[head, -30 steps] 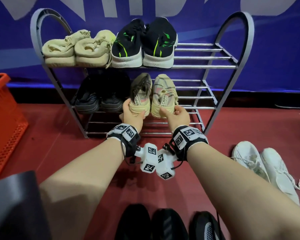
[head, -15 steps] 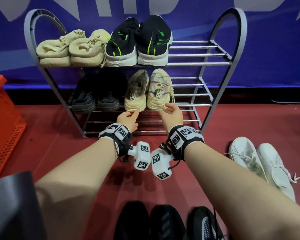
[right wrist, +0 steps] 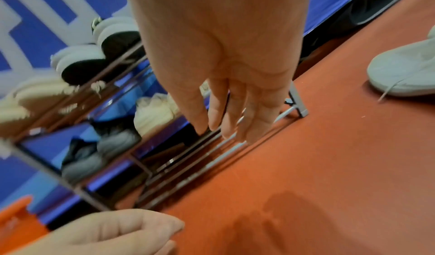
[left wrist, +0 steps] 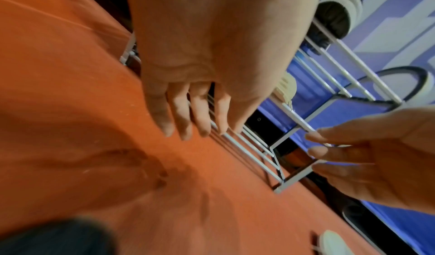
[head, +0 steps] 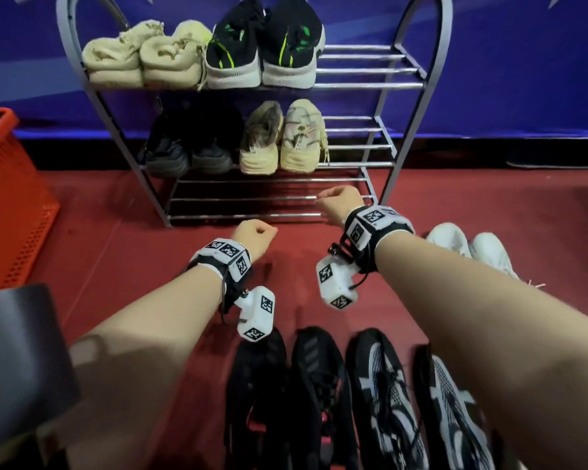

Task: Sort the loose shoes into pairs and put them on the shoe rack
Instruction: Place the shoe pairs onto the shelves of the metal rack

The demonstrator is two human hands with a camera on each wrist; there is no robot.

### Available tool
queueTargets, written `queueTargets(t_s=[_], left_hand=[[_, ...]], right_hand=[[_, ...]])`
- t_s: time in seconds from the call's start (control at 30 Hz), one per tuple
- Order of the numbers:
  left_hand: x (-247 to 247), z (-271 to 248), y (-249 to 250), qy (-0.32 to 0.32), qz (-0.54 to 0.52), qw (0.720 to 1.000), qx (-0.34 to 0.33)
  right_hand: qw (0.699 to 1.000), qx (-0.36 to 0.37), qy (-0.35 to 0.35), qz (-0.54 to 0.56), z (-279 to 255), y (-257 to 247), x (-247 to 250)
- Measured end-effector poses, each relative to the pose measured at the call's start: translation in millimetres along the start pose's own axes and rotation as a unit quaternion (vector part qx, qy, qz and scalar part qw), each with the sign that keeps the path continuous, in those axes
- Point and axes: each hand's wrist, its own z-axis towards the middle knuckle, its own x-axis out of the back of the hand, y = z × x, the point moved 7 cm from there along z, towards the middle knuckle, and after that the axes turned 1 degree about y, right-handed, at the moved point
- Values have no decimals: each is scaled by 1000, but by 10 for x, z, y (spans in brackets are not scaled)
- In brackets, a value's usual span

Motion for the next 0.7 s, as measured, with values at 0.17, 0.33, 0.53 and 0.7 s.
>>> queueTargets(t_s=[0.17,0.33,0.53,0.7], left_hand=[[-340,-646,-432,-162,162,971,70],[-522,-1319,-983,-248,355,891,134],[-444,-1692,-1516,-254,341,882,203],[-480,-1697,-1684,-227,251,917,211]], right_hand=[[959,-69,-156,-227,-601,502,-34],[876,-140,-294,-355,-1086,1532,-224],[834,-203,-283,-429,-1091,2677,-390],[826,-174,-293,-449,-1313,2191,-346]])
